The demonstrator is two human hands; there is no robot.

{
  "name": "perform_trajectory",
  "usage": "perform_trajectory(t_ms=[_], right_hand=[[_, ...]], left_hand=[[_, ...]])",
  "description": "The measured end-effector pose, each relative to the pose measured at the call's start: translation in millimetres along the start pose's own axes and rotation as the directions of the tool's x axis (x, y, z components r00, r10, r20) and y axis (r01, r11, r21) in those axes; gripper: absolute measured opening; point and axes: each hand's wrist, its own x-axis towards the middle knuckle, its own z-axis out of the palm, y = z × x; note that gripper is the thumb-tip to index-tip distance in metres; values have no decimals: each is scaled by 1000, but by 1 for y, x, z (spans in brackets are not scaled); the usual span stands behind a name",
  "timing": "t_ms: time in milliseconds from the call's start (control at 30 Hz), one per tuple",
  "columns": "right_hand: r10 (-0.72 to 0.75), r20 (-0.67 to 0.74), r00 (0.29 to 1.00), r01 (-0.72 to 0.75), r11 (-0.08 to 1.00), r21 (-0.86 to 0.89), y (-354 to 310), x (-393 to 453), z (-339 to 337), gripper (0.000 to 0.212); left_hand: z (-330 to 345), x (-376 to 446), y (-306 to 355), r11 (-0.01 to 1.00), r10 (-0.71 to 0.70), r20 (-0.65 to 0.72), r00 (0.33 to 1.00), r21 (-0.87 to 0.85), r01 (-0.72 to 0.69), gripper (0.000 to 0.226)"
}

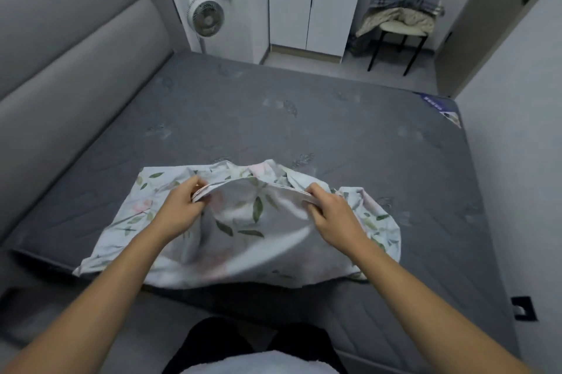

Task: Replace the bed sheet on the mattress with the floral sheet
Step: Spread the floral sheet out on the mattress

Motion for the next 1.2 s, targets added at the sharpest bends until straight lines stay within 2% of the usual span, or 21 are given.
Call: perform_trajectory(t_ms=[133,233,300,400,433,567,600,633,700,800,833,900,933,967,1000,1033,1133,1200], right_hand=[[15,-39,999,-15,1000,8,-16,-9,-23,13],[11,-57,998,-9,1000,29,-24,-9,-30,16],[9,-65,998,-6,999,44,-31,-10,-30,18],[-4,-52,999,7,998,70,-40,-16,-23,17],[-9,-38,999,12,997,76,-44,-19,-19,13],[-66,6,998,65,994,84,-60,-29,2,8],[-73,18,997,71,994,89,-64,-31,6,8],[-70,29,997,67,993,93,-67,-33,11,8],[-59,29,998,55,993,108,-69,-36,18,9],[-57,43,997,52,992,118,-67,-42,25,14],[-57,52,997,51,992,115,-67,-44,26,16],[-56,65,996,48,992,119,-68,-47,28,16],[-55,66,996,47,991,127,-69,-48,28,15],[-54,62,997,45,990,137,-71,-48,28,13],[-57,55,997,48,987,153,-72,-48,28,10],[-56,48,997,48,986,163,-73,-48,27,8],[-36,20,999,32,988,153,-71,-50,26,5],[8,33,999,-12,994,106,-61,-53,27,11]], left_hand=[[0,-10,47,997,80,63,995,12,-81,8],[-1,-13,66,993,88,161,983,67,-100,18],[-2,-16,70,987,118,176,977,91,-136,29],[-4,-20,69,991,124,126,984,40,-130,11],[-4,-23,68,994,108,133,985,-1,-109,11],[4,-38,68,998,66,302,951,-44,-55,64],[9,-41,68,997,80,330,941,-41,-70,65],[13,-44,69,995,95,331,939,-38,-87,52],[18,-49,69,992,124,318,940,-26,-123,6],[21,-55,64,984,173,268,948,-97,-152,3],[20,-56,65,983,173,286,943,-116,-145,19],[23,-57,69,986,164,425,890,-90,-139,53],[27,-58,71,989,143,490,860,-36,-144,55],[32,-57,73,987,137,528,838,0,-162,43],[37,-58,74,982,140,531,836,31,-184,24],[40,-59,76,978,165,507,846,23,-205,15],[46,-63,78,979,199,392,898,-50,-195,35],[42,-64,78,979,192,312,930,-123,-161,34]])
